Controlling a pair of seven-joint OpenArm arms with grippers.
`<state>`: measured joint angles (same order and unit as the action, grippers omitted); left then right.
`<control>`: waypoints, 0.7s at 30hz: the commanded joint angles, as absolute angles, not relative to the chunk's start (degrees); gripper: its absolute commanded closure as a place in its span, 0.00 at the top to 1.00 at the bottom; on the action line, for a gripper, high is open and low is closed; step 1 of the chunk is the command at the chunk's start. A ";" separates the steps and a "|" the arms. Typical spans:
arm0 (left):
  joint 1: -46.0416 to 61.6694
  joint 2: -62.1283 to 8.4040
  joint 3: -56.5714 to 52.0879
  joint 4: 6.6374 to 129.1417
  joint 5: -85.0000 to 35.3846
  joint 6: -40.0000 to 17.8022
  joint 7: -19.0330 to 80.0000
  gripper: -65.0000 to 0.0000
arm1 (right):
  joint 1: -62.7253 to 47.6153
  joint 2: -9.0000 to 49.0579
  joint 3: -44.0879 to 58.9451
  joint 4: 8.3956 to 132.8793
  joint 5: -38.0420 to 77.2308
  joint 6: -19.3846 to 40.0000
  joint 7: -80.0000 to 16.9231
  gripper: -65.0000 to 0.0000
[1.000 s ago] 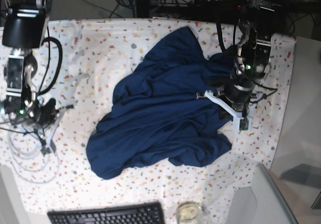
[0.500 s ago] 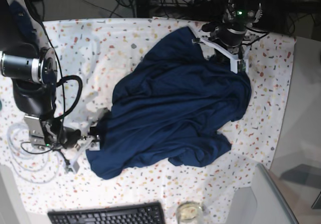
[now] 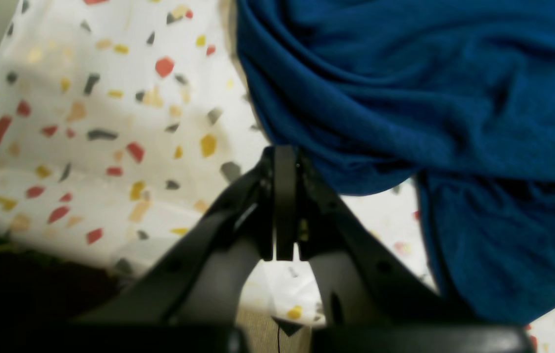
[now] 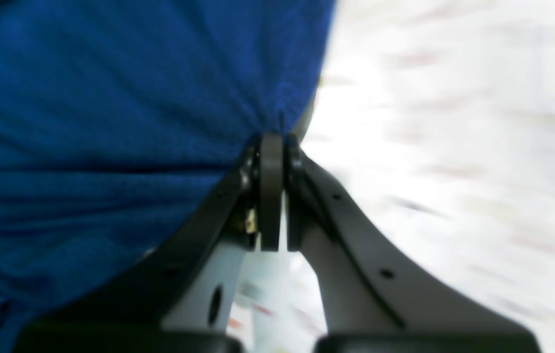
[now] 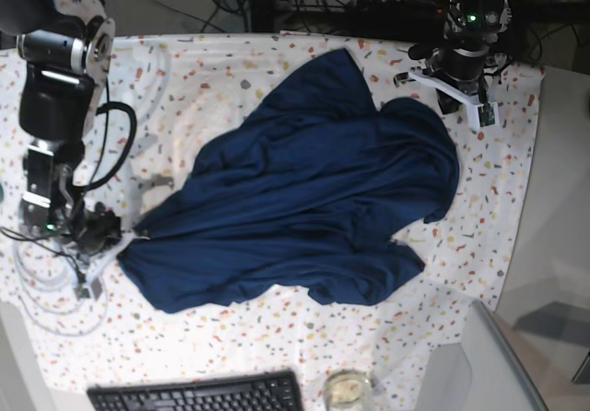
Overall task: Layout the t-shirt on the table in an organized manner, then fold the t-shirt properly
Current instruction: 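Grasp the navy t-shirt with both grippers and pull it apart to spread, then release the shirt and lift both grippers to regrasp new edges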
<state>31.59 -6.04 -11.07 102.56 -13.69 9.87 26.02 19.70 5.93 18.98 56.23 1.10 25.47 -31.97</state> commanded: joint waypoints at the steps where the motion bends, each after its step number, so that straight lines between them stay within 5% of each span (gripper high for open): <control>1: 31.60 -6.29 -10.95 103.69 -13.76 9.71 25.10 0.00 | 19.03 6.73 19.91 62.02 1.71 25.54 -32.92 0.00; 6: 28.79 -5.76 -9.80 103.69 -13.85 9.71 25.45 0.00 | 7.78 6.73 23.52 79.78 1.54 25.54 -41.98 0.00; 21: 25.19 -5.23 1.10 102.64 -17.71 9.71 25.98 0.00 | 2.15 5.85 30.11 87.34 1.36 25.10 -42.77 0.01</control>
<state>25.19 -5.41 1.10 101.51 -18.00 10.13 26.92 1.28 5.15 30.02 86.50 1.28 25.32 -43.51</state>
